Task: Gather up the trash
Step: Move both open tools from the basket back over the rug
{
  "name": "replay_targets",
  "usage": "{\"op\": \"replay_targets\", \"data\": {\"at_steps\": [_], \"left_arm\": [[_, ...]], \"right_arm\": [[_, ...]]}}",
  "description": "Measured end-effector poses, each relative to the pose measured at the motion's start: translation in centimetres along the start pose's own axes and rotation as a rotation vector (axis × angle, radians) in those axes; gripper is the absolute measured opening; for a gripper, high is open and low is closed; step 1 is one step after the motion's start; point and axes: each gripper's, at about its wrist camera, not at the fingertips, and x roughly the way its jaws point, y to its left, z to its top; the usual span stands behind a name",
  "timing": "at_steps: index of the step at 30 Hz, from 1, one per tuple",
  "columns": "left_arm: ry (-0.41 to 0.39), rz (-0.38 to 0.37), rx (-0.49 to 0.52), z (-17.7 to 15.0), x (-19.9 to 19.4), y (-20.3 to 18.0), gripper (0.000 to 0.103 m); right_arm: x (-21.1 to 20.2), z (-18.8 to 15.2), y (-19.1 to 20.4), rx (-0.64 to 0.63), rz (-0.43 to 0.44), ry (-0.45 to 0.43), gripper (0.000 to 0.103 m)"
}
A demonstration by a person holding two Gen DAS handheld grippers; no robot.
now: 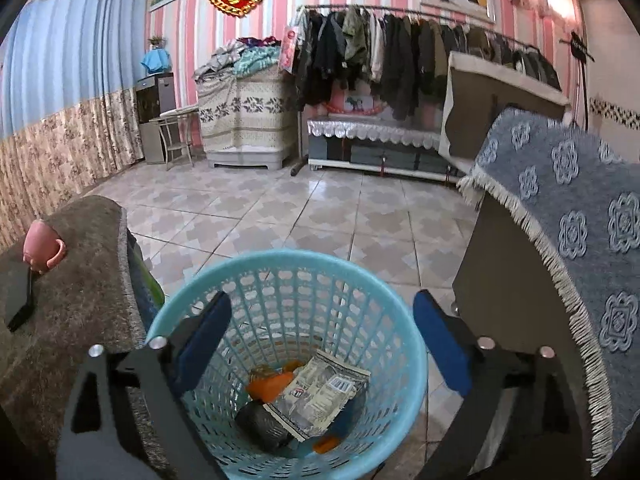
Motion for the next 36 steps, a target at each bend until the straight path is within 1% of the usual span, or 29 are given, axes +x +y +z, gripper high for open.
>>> {"op": "replay_targets", "data": {"at_steps": [3, 7, 12, 18, 21, 24, 28, 33, 36], "left_arm": [[0.007, 0.008, -0.037, -0.3, -0.7, 1.9, 0.097], [0.007, 0.04, -0.076, -1.1, -1.9, 4.5, 0.097], [0.002, 0.123, -0.1, -2.2, -3.4, 8.4, 0.097], [0.008, 0.228, -0.162, -3.9, -5.1, 14.2, 0.097], [0.026, 0.295, -0.2, -5.0, -5.7, 17.6, 0.097], [0.052, 0.344, -0.253, -6.1, -6.3, 20.9, 0.097], [0.069, 0.408, -0.289, -7.5, -7.1, 24.6, 0.097], [0.123, 0.47, -0.316, -10.0, -7.5, 28.4, 0.097], [0.16, 0.489, -0.334, -11.4, -7.3, 30.3, 0.097]], "right_arm": [[-1.0, 0.3, 1.0, -0.019, 0.004, -0.013, 0.098], [-2.4, 0.8, 2.9, -0.049, 0.031, -0.034, 0.098], [-4.1, 1.1, 6.3, -0.101, 0.088, -0.054, 0.098], [-5.0, 1.1, 10.6, -0.146, 0.164, -0.06, 0.098], [-5.2, 1.1, 12.9, -0.155, 0.205, -0.056, 0.098], [-5.1, 1.0, 15.1, -0.164, 0.247, -0.055, 0.098], [-5.1, 0.6, 18.7, -0.196, 0.303, -0.052, 0.098], [-4.6, -0.5, 23.4, -0.248, 0.366, -0.031, 0.098], [-4.3, -1.3, 25.7, -0.276, 0.391, -0.014, 0.098]]}}
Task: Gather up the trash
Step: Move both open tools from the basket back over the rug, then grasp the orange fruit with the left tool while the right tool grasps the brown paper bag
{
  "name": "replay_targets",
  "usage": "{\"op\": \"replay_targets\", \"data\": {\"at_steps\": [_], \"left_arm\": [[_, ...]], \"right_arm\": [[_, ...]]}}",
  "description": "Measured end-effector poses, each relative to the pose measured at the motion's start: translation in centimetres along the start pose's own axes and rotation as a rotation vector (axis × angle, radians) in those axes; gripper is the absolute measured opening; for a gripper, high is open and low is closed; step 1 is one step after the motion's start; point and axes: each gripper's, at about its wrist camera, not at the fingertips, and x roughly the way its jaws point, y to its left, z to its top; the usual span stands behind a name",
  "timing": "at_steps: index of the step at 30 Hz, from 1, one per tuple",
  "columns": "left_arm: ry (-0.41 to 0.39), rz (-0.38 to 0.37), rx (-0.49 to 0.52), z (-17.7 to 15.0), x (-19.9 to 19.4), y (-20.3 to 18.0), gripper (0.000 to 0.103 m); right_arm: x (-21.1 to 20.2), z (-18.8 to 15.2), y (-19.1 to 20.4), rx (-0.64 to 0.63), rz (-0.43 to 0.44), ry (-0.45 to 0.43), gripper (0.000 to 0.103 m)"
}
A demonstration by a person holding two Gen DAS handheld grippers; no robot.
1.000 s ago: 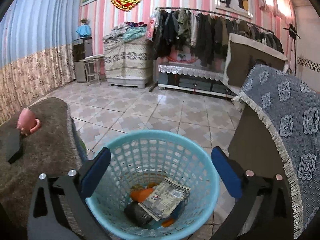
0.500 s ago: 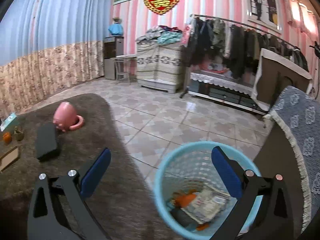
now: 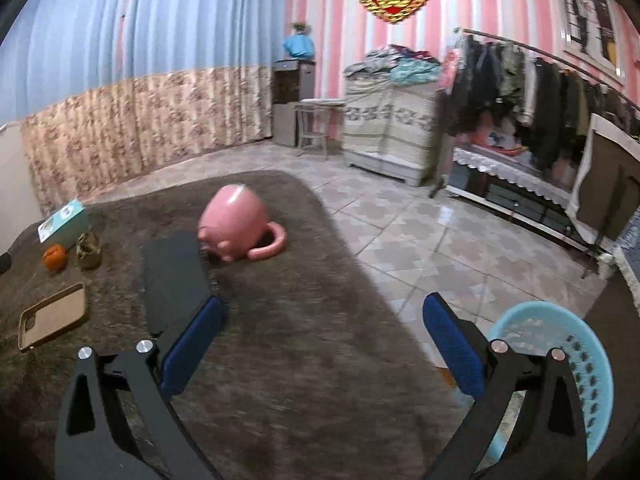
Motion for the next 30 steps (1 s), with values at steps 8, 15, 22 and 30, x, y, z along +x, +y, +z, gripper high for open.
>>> {"op": "replay_targets", "data": {"at_steps": [8, 15, 22, 30], "left_arm": [[0.055, 0.026, -0.022, -0.1, 4.3, 1.6, 0.097], [0.11, -0.041, -0.073, 1.5, 8.6, 0.0, 0.093], [0.231, -0.09, -0.065, 1.6, 13.0, -0.5, 0.053], [0.202, -0.113, -0.094, 1.3, 11.7, 1.0, 0.022]], "right_arm": [[2.6, 0.6, 4.8, -0.054, 0.098, 0.016, 0.098], [3.9, 1.4, 7.5, -0.11, 0.052, 0.016, 0.098], [4.8, 1.5, 8.5, -0.15, 0.058, 0.048, 0.098], [5.5, 1.8, 11.1, -0.161, 0.109, 0.082, 0.098]]}}
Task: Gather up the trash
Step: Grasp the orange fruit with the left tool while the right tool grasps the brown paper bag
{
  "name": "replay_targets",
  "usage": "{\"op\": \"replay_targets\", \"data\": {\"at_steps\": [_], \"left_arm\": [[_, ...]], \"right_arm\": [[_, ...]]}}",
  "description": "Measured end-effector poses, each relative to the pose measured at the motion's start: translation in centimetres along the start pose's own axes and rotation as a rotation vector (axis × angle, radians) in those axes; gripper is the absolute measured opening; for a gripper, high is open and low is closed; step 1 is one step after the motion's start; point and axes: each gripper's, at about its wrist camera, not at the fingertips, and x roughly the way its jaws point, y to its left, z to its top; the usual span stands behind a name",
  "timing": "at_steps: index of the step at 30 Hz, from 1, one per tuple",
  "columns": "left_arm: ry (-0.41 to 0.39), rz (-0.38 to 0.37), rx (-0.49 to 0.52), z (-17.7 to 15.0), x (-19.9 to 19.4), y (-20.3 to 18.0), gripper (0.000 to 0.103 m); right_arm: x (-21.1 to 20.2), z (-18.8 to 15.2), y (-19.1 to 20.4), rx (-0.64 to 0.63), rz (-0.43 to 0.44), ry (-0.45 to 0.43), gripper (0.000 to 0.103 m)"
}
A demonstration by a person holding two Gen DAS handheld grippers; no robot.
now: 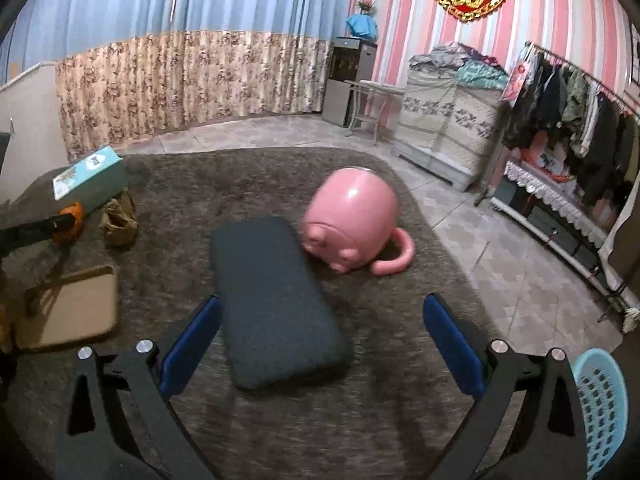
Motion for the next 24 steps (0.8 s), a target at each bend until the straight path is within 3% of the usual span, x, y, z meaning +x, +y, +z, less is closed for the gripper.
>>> {"op": "replay_targets", "data": {"at_steps": [5, 10, 17, 22, 24], "left_arm": [[-0.052, 0.032, 0.008, -0.8, -2.9, 2.1, 0.019], [-0.092, 0.133, -0.025, -1.3, -5.1, 6.0, 0.019], [-0.13, 0.223, -0.099, -1.6, -5.2, 9.8, 0.019], [-0.123, 0.218, -0.101, -1.7, -4.4, 9.6, 0.019], [-0.126, 0.213, -0.106, -1.9, -4.2, 9.7, 0.019]], "right_arm": [[0.6, 0.6, 2.3, 0.016, 0.075, 0.003, 0.098], [1.7, 1.4, 6.0, -0.011, 0.135, -0.003, 0.098], [3.5, 2.5, 11.1, -0.059, 0.228, 0.01, 0.098], [5.3, 3.4, 14.2, -0.097, 0.257, 0.027, 0.097], [5.9, 3.8, 15.2, -0.108, 0.27, 0.038, 0.087]]}}
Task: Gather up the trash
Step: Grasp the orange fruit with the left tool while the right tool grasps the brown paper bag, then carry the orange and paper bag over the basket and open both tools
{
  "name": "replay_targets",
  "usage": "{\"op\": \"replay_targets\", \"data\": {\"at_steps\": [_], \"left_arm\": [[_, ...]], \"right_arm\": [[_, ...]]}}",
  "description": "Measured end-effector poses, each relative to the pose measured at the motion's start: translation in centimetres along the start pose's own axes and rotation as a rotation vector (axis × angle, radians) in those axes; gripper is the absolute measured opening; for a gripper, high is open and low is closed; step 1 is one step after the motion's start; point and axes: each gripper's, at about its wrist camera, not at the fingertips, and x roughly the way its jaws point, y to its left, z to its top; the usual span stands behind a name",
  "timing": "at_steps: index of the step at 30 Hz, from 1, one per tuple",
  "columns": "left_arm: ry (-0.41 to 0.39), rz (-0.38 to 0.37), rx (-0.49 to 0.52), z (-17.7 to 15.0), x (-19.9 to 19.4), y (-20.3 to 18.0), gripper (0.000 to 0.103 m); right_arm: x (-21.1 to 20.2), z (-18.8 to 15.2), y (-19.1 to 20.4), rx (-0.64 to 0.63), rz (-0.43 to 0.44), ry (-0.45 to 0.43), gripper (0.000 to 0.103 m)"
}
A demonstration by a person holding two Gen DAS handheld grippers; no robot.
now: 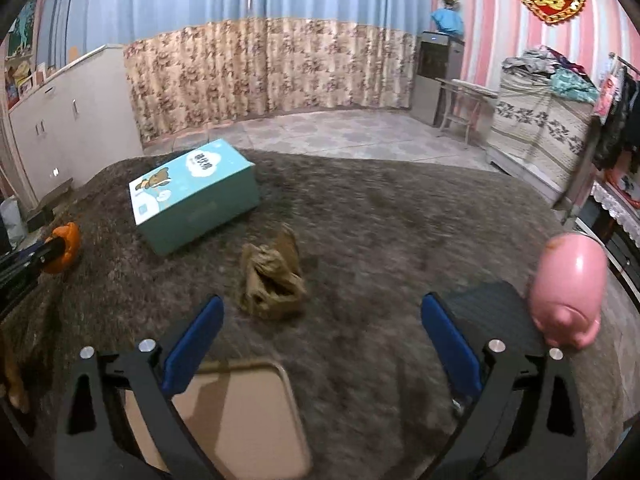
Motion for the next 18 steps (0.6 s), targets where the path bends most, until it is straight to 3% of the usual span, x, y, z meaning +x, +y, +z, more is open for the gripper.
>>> {"op": "replay_targets", "data": {"at_steps": [4, 5, 7, 13, 18], "left_arm": [[0.008, -0.006, -0.005, -0.2, 0.6, 0.1, 0.019], [0.008, -0.007, -0.005, -0.1, 0.6, 0.0, 0.019], [0.007, -0.01, -0.008, -0.2, 0.9, 0.2, 0.019], [0.002, -0.003, 0.014, -0.3, 1.3, 0.0, 0.019], [-0.015, -0.04, 0.034, -0.1, -0.3, -0.8, 0.019]], "right_arm": [[2.3, 0.6, 1.5, -0.03, 0.037, 0.067, 0.061], [2.8, 0.6, 1.8, -0.039, 0.049, 0.084, 0.043], [3.3, 0.5, 2.2, -0.053, 0.08, 0.104, 0.041], [-1.2, 0.2, 0.1, -0.007, 0.082, 0.007, 0.04], [-7.2, -1.3, -5.4, 0.077, 0.033, -0.056, 0.04]]}}
